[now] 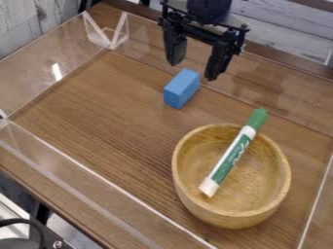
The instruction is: Remove the green marker from inside the brown bowl and put it on the table
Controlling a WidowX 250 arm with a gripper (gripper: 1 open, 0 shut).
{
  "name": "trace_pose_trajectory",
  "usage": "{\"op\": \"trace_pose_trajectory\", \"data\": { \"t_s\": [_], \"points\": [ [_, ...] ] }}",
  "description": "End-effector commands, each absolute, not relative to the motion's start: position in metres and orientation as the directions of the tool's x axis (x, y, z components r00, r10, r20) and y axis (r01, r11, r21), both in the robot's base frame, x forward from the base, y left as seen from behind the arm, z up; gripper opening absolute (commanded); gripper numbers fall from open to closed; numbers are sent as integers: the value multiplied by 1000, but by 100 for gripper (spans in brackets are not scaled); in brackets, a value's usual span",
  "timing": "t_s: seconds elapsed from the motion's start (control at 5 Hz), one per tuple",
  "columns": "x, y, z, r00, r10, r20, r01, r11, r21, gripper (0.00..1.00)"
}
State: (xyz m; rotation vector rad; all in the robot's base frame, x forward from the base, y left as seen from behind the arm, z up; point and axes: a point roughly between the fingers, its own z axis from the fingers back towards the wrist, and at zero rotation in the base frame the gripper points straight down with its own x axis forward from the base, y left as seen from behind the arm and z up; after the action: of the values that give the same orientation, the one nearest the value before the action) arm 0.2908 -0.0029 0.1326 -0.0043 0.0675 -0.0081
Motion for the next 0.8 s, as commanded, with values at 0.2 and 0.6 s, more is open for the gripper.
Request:
{"op": "trace_pose_trajectory", "data": {
  "t_s": [0.2,0.6],
  "points": [
    [290,-30,120,998,10,-68,-11,1000,-12,100],
    [292,-59,109,999,12,-47,-13,1000,-24,100]
  ]
}}
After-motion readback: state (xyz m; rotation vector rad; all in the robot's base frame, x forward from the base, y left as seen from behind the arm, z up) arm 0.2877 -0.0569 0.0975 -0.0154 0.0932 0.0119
